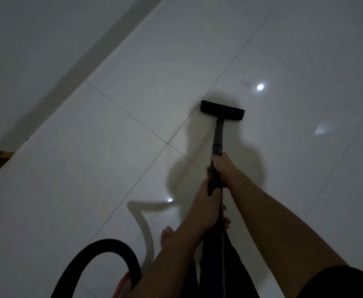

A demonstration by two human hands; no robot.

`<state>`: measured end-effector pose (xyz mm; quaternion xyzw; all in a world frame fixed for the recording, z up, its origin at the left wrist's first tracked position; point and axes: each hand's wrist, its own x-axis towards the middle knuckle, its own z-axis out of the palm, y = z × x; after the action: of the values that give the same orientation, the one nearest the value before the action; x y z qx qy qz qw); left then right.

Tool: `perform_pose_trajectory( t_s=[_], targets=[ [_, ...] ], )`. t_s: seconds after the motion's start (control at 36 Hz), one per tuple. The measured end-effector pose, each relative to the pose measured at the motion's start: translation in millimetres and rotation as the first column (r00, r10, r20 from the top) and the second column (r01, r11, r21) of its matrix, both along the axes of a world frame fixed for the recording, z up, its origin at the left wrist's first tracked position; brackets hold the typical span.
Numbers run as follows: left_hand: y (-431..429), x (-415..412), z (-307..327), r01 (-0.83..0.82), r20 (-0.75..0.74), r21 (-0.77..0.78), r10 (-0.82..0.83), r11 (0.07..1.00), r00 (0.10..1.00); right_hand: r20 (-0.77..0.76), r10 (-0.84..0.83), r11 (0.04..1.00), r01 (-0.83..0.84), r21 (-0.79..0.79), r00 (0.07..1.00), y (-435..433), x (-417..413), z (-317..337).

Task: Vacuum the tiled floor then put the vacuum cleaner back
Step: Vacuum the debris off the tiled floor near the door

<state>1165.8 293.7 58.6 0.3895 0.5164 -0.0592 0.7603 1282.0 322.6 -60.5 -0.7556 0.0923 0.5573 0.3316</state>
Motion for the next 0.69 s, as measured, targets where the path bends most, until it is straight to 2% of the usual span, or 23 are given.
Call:
perform_pose_trajectory(
  t_s=[0.31,0.69],
  targets=[
    [10.6,72.2,-41.8,-0.056,-0.011,0.031,0.056,0.998,0.998,0.079,0.008,1.000,-0.006,-0.021,0.997,16.9,76.5,-35.5],
    [85.0,168.8,-74.1,-0.052,0.019,0.077,0.050,0.996,0.999,0.151,0.035,0.999,-0.033,-0.015,0.988,97.4,179.0,-60.5]
  ],
)
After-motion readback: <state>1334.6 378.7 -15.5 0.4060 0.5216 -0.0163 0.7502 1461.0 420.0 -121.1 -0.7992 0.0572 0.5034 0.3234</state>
